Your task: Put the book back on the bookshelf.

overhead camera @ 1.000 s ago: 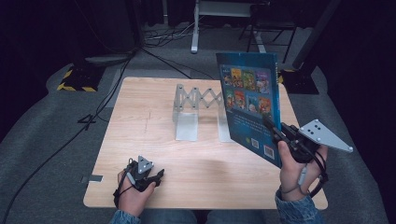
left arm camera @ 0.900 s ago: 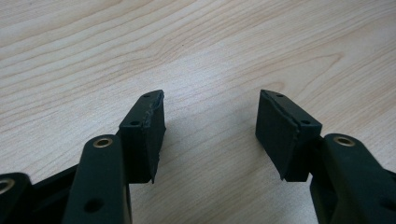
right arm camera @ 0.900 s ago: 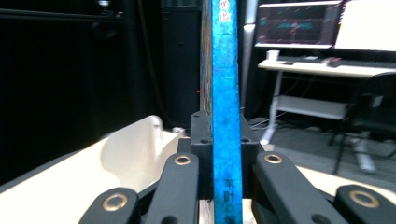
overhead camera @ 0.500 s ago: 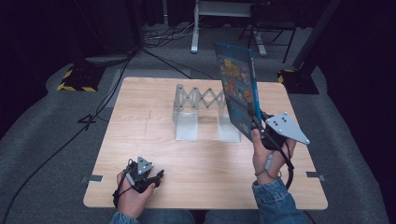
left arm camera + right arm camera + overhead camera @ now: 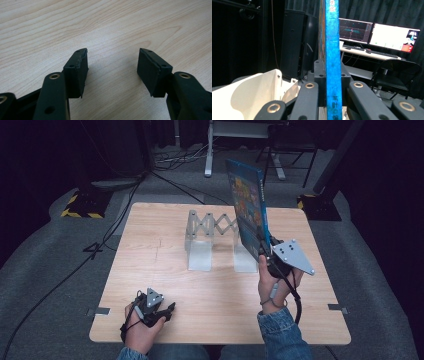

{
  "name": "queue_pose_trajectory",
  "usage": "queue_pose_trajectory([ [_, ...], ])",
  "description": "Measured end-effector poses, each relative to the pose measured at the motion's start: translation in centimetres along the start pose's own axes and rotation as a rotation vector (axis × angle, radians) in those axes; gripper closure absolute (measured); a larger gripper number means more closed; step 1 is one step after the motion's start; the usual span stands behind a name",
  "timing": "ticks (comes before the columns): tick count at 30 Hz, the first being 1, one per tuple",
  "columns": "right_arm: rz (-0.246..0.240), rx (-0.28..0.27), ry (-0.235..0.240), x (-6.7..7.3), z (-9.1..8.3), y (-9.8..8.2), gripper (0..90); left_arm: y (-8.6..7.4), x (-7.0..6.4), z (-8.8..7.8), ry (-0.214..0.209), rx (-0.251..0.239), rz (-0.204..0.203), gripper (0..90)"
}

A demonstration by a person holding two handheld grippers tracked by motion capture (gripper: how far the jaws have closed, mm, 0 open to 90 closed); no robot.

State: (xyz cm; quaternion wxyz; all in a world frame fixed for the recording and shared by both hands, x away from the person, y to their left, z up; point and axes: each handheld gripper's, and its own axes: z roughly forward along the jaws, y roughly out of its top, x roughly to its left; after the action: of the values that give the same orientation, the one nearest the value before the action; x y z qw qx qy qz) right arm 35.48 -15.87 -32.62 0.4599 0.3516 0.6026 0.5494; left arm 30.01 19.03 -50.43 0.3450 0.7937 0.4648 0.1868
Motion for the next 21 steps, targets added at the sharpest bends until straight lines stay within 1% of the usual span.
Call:
queue_pose_trajectory([
  [2, 0.019, -0.010, -0.004, -0.2, 0.3, -0.2, 83.3, 0.0, 0.0, 0.0, 0.001, 0.000, 0.003, 42.5],
  [3, 0.014, -0.022, -0.005, -0.2, 0.4, -0.3, 83.3, 0.0, 0.0, 0.0, 0.002, 0.001, 0.004, 42.3],
  [6, 0.015, -0.021, -0.012, -0.2, 0.7, -0.4, 83.3, 0.0, 0.0, 0.0, 0.002, 0.001, 0.005, 42.3],
  [8, 0.014, -0.022, -0.028, -0.3, 1.0, -0.7, 83.3, -0.1, 0.0, -0.1, -0.001, 0.003, 0.002, 42.3],
  [11, 0.024, -0.032, -0.036, -0.3, 1.1, -1.0, 83.3, -0.2, -0.1, -0.2, 0.005, -0.001, 0.005, 42.2],
  [12, 0.034, -0.036, -0.039, -0.3, 1.2, -1.3, 83.3, -0.2, -0.1, -0.2, 0.003, -0.002, 0.004, 42.2],
  [14, 0.035, -0.042, -0.033, -0.3, 1.3, -1.8, 83.3, -0.2, -0.1, -0.2, 0.003, -0.001, 0.005, 42.2],
  [15, 0.035, -0.042, -0.033, -0.3, 1.3, -1.8, 83.3, -0.2, -0.1, -0.2, 0.003, -0.001, 0.005, 42.2],
  [16, 0.025, -0.041, -0.035, -0.1, 1.3, -2.2, 83.3, -0.2, -0.1, -0.2, 0.003, -0.001, 0.004, 42.2],
  [19, 0.027, -0.029, -0.036, -0.3, 1.5, -2.6, 83.2, -0.2, -0.1, -0.2, 0.003, -0.002, 0.003, 42.2],
  [21, 0.043, -0.018, -0.041, -0.5, 1.7, -3.3, 83.2, -0.2, -0.1, -0.2, 0.004, -0.002, 0.005, 42.2],
])
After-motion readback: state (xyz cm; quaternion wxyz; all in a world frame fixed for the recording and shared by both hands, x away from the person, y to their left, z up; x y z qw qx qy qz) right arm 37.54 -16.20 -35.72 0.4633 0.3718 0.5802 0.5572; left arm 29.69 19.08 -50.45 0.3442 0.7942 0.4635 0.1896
